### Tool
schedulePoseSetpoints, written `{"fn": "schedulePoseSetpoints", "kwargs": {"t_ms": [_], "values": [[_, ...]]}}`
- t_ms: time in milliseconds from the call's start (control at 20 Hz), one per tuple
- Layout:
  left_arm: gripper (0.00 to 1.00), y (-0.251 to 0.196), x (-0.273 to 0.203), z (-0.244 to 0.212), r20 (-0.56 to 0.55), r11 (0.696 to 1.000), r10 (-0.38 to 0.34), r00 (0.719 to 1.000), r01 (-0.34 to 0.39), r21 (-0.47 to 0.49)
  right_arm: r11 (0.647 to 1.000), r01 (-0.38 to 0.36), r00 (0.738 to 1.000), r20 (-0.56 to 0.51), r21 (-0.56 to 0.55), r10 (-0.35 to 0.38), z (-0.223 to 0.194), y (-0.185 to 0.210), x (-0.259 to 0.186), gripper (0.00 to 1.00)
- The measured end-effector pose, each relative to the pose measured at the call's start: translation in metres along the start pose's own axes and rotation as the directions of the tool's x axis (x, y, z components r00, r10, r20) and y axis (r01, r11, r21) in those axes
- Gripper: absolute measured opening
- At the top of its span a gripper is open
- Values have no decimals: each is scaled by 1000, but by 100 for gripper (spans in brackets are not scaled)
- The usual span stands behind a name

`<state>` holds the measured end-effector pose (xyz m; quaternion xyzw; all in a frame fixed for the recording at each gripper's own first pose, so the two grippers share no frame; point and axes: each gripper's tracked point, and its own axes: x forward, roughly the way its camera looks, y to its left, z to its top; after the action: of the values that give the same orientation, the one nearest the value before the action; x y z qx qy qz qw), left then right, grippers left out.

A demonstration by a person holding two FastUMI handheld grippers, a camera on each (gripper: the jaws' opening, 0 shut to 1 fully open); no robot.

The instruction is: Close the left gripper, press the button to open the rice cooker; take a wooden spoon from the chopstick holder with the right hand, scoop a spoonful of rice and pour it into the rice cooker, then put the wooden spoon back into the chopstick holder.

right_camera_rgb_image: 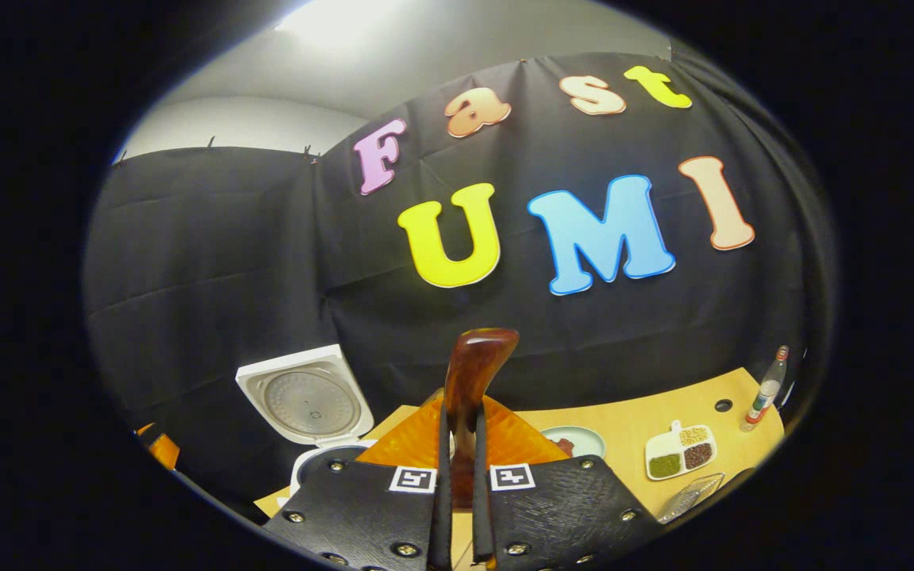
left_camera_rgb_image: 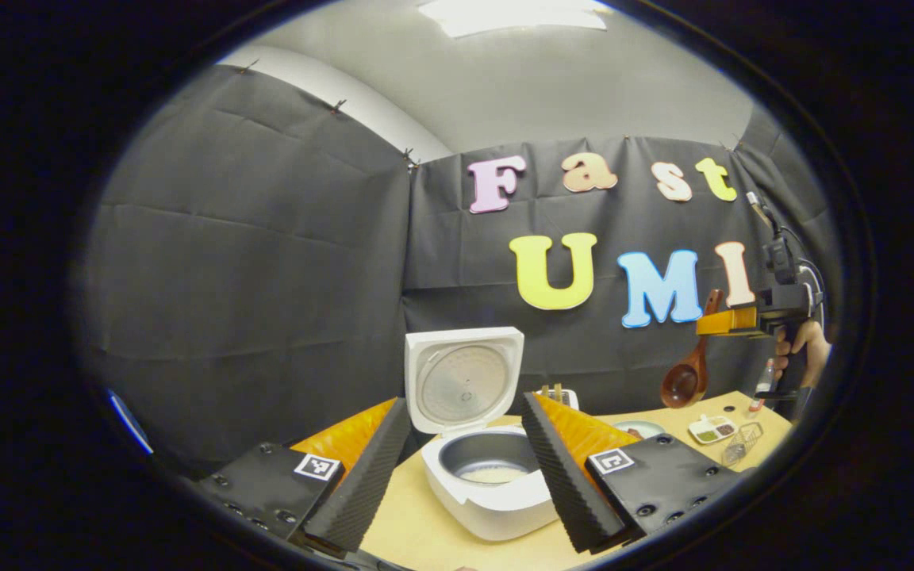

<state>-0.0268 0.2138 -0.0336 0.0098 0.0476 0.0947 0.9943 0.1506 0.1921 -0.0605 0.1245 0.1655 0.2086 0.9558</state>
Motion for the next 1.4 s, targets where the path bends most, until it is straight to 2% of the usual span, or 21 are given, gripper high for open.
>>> {"fn": "schedulePoseSetpoints", "kwargs": {"t_ms": [450,500,550,950,1150,1200,1250,1400], "values": [[98,-51,15,13,19,999,-41,999,41,13,980,198,980,19,10,-198,1,-114,-40,11],[98,-56,15,15,19,999,-44,999,44,14,975,220,975,19,10,-221,-1,-127,-45,10],[92,-60,16,16,20,999,-46,999,46,15,970,241,970,17,11,-241,-4,-138,-49,10],[92,-93,18,27,24,998,-58,998,58,34,917,400,916,-29,-9,-400,-40,-222,-79,10],[92,-100,15,29,19,998,-47,999,46,50,895,445,893,-69,-8,-444,-64,-252,-84,10],[98,-100,14,30,18,998,-43,999,42,54,892,453,888,-82,-4,-452,-71,-258,-85,11],[92,-101,12,32,16,998,-39,999,38,57,889,457,885,-100,-2,-455,-79,-263,-84,10],[92,-102,8,33,11,997,-26,1000,25,74,881,473,872,-142,-4,-469,-103,-276,-83,10]]}}
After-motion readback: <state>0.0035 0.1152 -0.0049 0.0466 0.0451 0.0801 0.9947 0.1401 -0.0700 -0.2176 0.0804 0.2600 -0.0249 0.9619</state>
